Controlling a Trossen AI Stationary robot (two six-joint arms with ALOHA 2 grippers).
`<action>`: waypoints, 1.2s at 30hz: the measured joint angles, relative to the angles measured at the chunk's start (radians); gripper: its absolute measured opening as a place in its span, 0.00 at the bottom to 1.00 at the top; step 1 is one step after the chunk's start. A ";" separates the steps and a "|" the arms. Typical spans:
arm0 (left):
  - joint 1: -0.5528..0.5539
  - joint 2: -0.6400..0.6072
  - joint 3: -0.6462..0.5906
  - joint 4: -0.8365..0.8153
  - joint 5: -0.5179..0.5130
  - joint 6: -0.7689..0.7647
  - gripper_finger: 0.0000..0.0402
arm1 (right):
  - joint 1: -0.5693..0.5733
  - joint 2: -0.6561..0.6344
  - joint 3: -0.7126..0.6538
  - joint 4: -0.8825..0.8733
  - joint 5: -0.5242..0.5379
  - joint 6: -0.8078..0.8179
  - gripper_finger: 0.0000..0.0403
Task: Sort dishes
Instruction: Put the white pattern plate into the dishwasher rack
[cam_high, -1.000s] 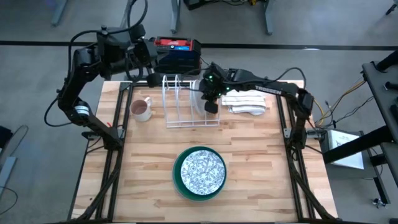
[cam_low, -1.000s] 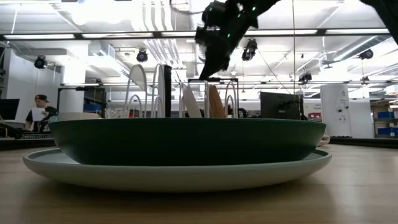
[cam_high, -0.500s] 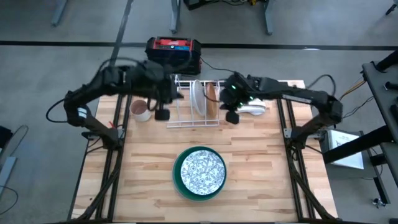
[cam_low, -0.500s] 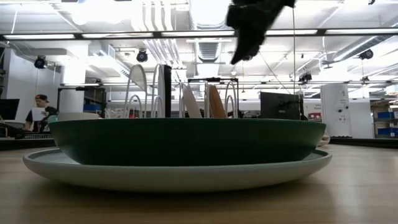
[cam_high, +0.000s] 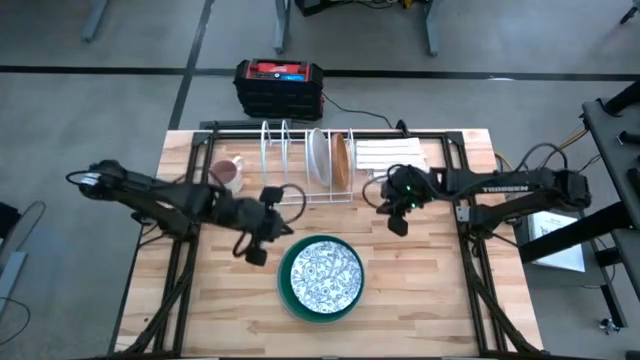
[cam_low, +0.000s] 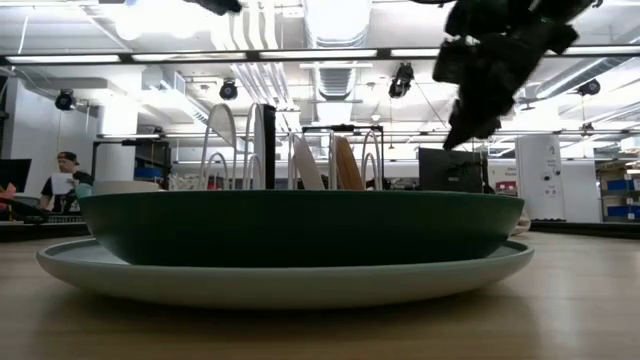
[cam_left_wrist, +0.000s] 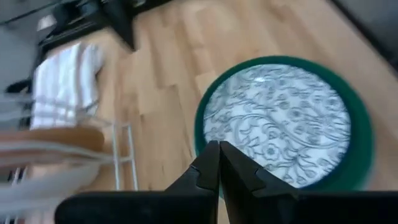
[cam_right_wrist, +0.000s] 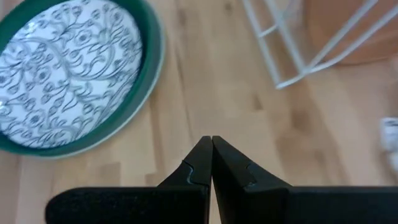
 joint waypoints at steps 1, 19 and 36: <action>-0.021 -0.004 -0.037 0.030 -0.043 -0.032 0.00 | 0.013 -0.007 -0.018 0.013 0.000 0.011 0.00; -0.150 0.149 -0.319 0.432 -0.080 -0.280 0.00 | 0.176 0.117 -0.086 0.197 0.000 0.193 0.00; -0.232 0.399 -0.348 0.702 -0.025 -0.388 0.00 | 0.303 0.267 0.015 0.313 0.001 0.372 0.08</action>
